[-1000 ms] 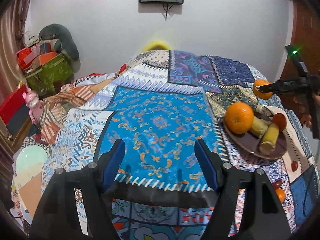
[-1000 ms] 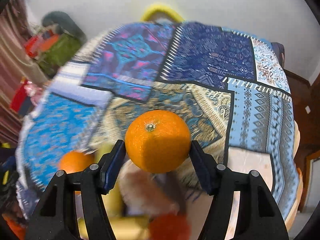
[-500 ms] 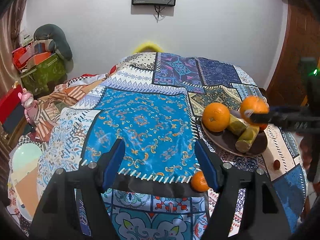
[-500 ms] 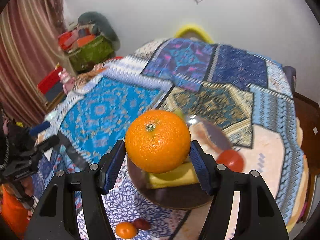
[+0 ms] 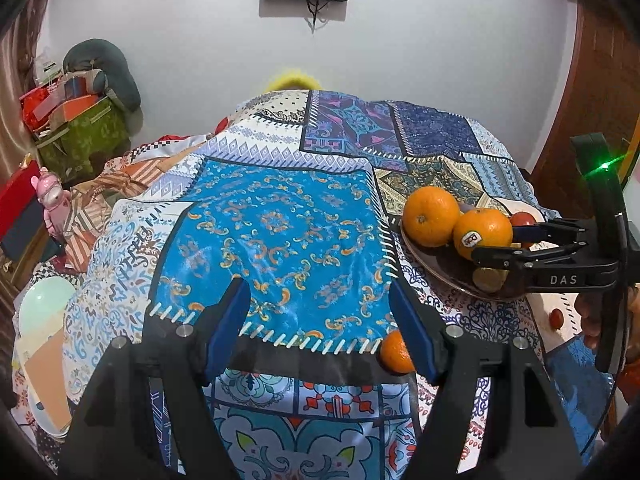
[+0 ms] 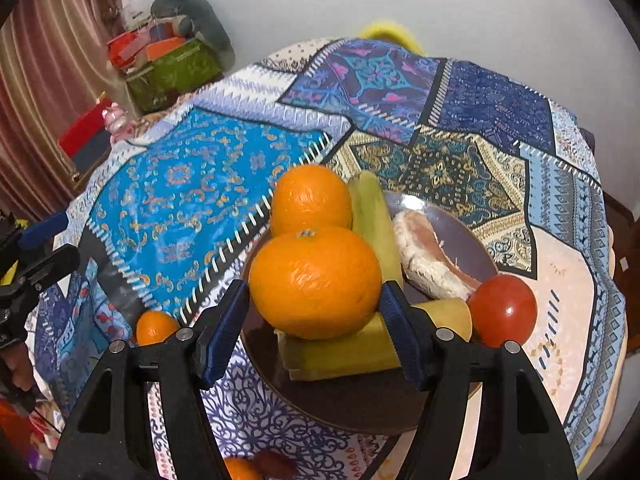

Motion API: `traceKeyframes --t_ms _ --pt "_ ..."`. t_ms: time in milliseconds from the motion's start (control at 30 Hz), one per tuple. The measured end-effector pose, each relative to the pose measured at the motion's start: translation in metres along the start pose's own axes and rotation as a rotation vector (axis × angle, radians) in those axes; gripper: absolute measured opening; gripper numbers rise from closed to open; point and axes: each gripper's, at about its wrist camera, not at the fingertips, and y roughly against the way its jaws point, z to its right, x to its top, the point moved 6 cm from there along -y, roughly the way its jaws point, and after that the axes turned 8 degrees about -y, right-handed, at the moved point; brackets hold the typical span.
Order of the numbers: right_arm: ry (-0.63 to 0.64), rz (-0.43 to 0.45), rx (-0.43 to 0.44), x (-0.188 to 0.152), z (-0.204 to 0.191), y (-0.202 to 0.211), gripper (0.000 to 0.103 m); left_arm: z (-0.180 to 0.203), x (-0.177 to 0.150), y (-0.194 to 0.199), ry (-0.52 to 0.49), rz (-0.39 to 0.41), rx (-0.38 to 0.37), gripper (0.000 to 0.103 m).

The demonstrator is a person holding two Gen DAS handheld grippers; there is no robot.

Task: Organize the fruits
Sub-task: 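Carry the tangerine onto the plate with the right tool and open it, then grasp a small tangerine with the right tool while the left tool grasps another tangerine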

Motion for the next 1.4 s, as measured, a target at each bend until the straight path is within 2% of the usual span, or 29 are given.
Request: traceKeyframes --t_ms 100,333,533,600,700,900,933,1200,1267,1333,1400 --pt "0.003 0.002 -0.024 -0.005 0.002 0.006 0.066 0.004 -0.001 0.002 -0.005 -0.004 -0.003 0.072" --pt "0.024 0.081 -0.062 -0.022 0.003 0.048 0.069 0.019 -0.007 0.007 -0.012 -0.025 -0.052 0.072" --pt "-0.003 0.136 -0.081 -0.052 -0.002 0.077 0.077 0.044 -0.032 -0.006 -0.020 -0.100 -0.114 0.072" --pt "-0.023 0.124 -0.055 -0.065 -0.006 0.077 0.077 0.052 -0.040 -0.013 -0.030 -0.127 -0.131 0.072" --pt "-0.034 0.118 -0.065 -0.084 -0.012 0.074 0.077 0.060 -0.047 -0.023 -0.055 -0.150 -0.132 0.071" --pt "-0.085 0.063 -0.017 -0.109 -0.016 0.063 0.076 0.065 -0.046 -0.034 -0.065 -0.157 -0.167 0.056" --pt "-0.100 0.057 -0.010 -0.113 -0.016 0.061 0.074 0.066 -0.046 -0.035 -0.069 -0.157 -0.172 0.054" --pt "-0.117 -0.018 0.039 -0.129 -0.024 0.042 0.043 0.070 -0.047 -0.046 -0.071 -0.150 -0.171 0.043" --pt "-0.113 -0.028 0.047 -0.129 -0.026 0.036 0.041 0.068 -0.047 -0.047 -0.068 -0.148 -0.164 0.037" --pt "-0.111 -0.025 0.046 -0.128 -0.027 0.033 0.041 0.067 -0.047 -0.045 -0.064 -0.149 -0.178 0.037" --pt "-0.112 -0.026 0.046 -0.126 -0.026 0.031 0.033 0.068 -0.047 -0.040 -0.072 -0.143 -0.181 0.037"
